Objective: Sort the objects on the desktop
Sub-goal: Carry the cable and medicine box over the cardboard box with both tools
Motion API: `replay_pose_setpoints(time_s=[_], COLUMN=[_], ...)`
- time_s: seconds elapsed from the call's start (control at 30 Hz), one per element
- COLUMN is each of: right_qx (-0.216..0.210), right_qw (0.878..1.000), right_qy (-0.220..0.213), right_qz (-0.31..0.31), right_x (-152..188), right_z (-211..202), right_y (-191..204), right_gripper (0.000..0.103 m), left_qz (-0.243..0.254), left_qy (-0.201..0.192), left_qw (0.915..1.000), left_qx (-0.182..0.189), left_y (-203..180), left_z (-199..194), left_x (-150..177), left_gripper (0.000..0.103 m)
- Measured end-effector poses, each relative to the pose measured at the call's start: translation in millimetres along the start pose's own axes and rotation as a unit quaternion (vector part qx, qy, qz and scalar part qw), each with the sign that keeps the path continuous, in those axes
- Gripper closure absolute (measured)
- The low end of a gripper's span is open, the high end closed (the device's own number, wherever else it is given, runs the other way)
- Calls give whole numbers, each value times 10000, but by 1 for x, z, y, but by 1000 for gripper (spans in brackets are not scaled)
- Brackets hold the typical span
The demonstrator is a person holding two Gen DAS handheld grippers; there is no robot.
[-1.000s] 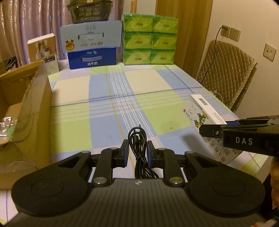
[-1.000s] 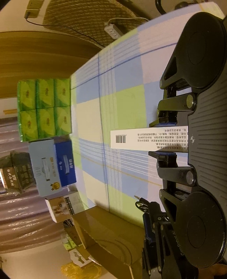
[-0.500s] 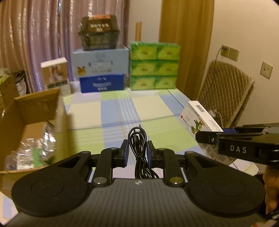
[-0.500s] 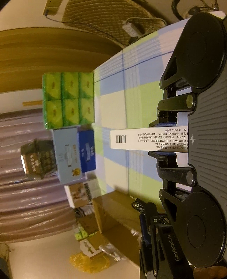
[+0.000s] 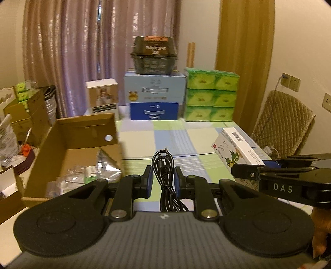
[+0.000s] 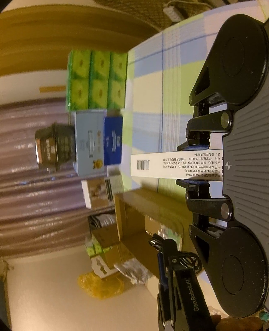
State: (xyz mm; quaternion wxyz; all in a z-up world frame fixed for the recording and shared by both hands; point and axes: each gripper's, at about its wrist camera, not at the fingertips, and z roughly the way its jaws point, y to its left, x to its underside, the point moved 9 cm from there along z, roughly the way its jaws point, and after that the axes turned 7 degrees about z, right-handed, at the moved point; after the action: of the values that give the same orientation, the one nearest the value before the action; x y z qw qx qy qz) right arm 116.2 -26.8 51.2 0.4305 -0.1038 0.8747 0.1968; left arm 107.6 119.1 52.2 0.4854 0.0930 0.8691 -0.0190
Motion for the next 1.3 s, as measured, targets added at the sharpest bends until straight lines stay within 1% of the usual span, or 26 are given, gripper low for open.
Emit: replay_pose_setpoints(time_s=[0.33,0.6,0.87,1.03,1.3], right_qx=[-442,-791,-1078,-1147,-1193], right_qw=[9986,9955,9920,9909,9905], right_qy=[115,323,451,512,576], right_qz=[-276,-406,-487,-488,-370], right_x=[3,8,3,-8,-28], right_z=[17,43,71,93,130], right_y=[56,99,135,146,157], right_gripper=[80,80,80,80,80], left_qz=[-274,-419,-533,-545,-445], left_qy=[29,203,335,423,522], left_qw=[9988,9965,9947,9943,9948], left_qx=[-396,-698,-812,-808,-751], left_y=[58,111,148,166,184], left_z=[-28,-30,-14,3,34], left_x=[18,33,33,26,11], left_gripper=[86,86,86,86,86])
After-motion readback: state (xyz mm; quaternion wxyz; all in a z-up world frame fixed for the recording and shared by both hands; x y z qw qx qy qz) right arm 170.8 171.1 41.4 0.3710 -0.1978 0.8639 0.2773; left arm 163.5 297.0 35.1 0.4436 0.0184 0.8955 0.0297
